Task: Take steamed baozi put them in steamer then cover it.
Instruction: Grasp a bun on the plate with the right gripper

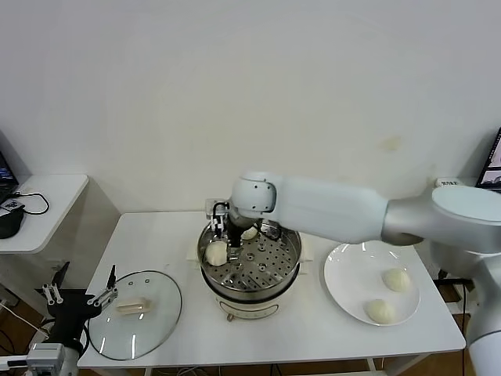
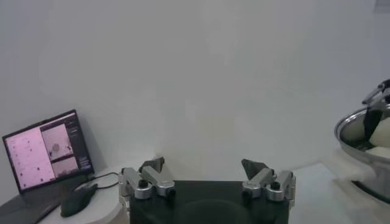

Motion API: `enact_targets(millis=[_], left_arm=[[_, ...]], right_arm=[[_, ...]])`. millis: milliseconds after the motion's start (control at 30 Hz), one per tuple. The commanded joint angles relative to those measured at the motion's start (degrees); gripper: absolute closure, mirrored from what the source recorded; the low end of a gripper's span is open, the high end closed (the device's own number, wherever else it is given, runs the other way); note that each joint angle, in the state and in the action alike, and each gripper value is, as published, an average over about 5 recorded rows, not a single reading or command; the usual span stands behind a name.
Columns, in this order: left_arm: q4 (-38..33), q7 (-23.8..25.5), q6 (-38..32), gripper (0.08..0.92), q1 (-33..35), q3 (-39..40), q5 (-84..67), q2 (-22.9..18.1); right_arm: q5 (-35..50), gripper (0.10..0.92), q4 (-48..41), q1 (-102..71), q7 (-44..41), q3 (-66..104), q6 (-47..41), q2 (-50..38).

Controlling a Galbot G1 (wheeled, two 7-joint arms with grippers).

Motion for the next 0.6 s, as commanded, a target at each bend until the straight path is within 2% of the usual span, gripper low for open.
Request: enact_targets(millis=[33,333,600], left_arm=[[0.16,0.05,0.08,0.177,-0.13,0.15,-0.04,0.15],[-0.02,0.06,0.07,0.177,-0.13,1.27,0.13,0.54],[0.46,0.09,0.07,0.177,-0.14,2.40,0.64,0.85]], right_arm=[[-8.00,0.203,10.61,12.76,-13.15,0.02,7.68,-18.73],[-18.23,0.203,22.38,11.48,-19.77,-1.62,18.46,-42.93],[-28.06,0.203,25.44,-0.76,-19.49,2.46,23.42,-54.31]])
